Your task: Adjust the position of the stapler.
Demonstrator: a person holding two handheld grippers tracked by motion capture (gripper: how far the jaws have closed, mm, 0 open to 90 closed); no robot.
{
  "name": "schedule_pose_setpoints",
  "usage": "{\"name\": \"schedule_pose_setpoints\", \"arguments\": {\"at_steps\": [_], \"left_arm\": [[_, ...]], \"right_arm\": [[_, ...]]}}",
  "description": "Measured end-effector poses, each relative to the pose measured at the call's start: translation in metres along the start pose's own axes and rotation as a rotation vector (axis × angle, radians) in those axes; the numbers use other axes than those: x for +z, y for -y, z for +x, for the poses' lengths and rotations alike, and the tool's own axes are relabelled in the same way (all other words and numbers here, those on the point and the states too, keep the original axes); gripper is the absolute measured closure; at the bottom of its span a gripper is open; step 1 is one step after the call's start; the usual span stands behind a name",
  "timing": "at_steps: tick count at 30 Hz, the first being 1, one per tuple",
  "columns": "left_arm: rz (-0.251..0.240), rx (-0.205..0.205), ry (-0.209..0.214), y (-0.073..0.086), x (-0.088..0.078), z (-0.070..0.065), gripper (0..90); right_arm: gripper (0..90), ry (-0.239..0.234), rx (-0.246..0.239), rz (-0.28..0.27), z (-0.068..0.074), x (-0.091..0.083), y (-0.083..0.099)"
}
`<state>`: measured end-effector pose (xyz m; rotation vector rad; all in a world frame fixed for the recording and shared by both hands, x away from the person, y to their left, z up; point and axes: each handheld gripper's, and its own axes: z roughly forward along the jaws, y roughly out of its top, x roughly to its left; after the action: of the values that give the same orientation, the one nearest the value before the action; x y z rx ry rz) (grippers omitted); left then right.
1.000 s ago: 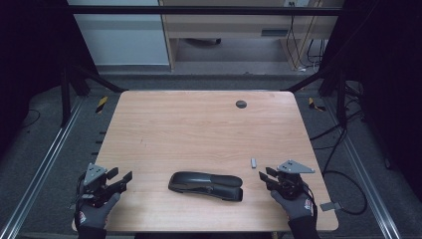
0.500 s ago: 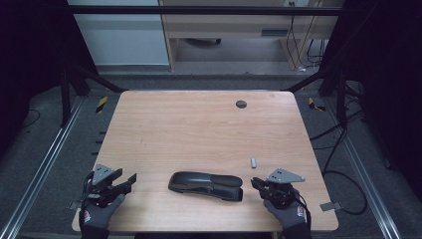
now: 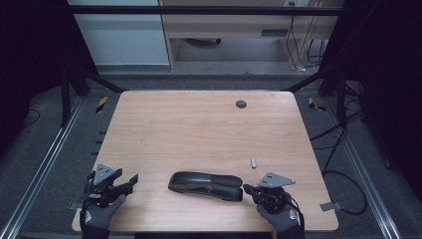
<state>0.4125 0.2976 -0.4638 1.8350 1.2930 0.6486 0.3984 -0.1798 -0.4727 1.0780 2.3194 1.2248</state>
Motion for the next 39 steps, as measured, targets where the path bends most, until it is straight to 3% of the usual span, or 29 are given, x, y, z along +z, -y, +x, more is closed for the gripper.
{"name": "schedule_pose_setpoints", "arguments": {"at_steps": [15, 27, 39], "left_arm": [[0.005, 0.019, -0.002, -0.001, 0.0, -0.002, 33.7], [0.012, 0.019, -0.005, -0.001, 0.0, -0.003, 37.4], [0.013, 0.022, -0.004, -0.001, 0.0, -0.003, 37.6]], "right_arm": [[90.0, -0.083, -0.015, 0.044, 0.017, 0.016, 0.004], [90.0, -0.105, -0.046, 0.114, 0.022, 0.027, 0.01], [90.0, -0.1, -0.056, 0.122, 0.023, 0.029, 0.009]]}}
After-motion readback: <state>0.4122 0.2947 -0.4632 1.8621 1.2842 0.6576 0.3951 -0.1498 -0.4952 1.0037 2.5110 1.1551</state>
